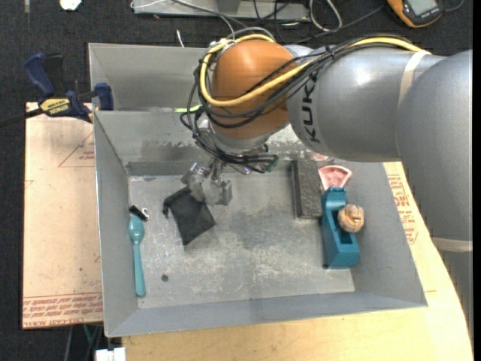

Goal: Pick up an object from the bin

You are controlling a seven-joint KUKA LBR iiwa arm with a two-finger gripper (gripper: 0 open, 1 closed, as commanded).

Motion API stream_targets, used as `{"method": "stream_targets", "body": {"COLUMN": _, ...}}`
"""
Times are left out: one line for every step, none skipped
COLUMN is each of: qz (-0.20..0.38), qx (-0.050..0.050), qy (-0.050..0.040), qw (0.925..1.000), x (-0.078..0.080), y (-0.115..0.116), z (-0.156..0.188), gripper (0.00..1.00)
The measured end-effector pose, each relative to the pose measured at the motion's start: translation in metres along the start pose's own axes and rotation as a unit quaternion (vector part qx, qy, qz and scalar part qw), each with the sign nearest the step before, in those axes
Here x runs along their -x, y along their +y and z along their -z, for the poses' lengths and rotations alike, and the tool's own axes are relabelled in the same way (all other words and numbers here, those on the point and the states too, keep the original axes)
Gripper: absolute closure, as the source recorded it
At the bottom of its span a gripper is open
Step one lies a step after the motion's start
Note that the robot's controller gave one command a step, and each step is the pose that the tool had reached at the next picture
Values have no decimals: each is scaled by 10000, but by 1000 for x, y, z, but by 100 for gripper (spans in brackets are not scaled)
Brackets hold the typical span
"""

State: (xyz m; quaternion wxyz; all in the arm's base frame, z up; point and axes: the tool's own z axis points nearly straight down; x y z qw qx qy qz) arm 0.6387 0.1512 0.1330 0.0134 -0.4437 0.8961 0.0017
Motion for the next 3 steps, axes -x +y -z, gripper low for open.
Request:
{"method": "stream_targets", "body": {"qz": 1453, "qx": 8, "qy": -8, "qw": 9894, "x": -52, "y": -20, "z": -53, "gripper": 100}}
{"method": "stream_targets", "body": {"qz": 1172, "qx": 42, "qy": 9, "qw": 9931, "x": -58, "y": -16, "z": -14, "gripper": 100}}
{"method": "stream_targets", "body": {"qz": 1263, "qx": 28, "qy": -7, "qw": 9920, "x": -61, "y": -30, "z": 63, "gripper": 100}}
